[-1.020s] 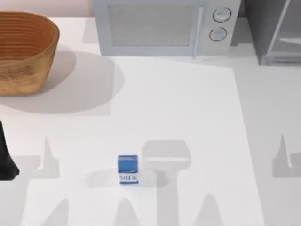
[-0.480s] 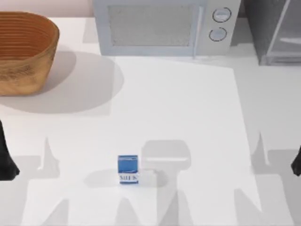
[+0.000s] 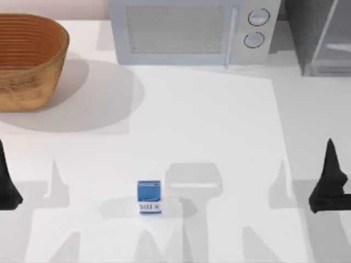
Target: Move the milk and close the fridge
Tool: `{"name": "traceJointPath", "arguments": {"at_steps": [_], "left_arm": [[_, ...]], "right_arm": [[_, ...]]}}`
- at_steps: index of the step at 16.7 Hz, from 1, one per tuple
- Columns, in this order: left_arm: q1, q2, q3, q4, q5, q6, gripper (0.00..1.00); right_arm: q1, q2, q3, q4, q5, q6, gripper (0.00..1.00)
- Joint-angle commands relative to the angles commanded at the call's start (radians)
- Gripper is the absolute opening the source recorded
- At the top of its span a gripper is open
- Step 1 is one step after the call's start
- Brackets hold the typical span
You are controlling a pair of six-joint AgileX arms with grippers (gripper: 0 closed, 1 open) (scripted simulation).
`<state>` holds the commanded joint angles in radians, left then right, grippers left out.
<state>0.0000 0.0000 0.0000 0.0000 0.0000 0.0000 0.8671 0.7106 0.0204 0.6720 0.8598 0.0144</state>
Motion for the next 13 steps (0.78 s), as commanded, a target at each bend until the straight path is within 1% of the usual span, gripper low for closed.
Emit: {"name": "traceJointPath", "arguments": {"at_steps": [3, 9, 13], "left_arm": [[0.000, 0.000, 0.000, 0.000, 0.000, 0.000, 1.00], [0.000, 0.000, 0.000, 0.000, 0.000, 0.000, 1.00], [0.000, 0.000, 0.000, 0.000, 0.000, 0.000, 1.00]], "right_arm": [[0.055, 0.056, 0.003, 0.056, 0.066, 0.003, 1.00], [0.058, 0.066, 0.009, 0.063, 0.071, 0.006, 1.00], [0.119, 0.213, 0.118, 0.156, 0.125, 0.022, 1.00]]}}
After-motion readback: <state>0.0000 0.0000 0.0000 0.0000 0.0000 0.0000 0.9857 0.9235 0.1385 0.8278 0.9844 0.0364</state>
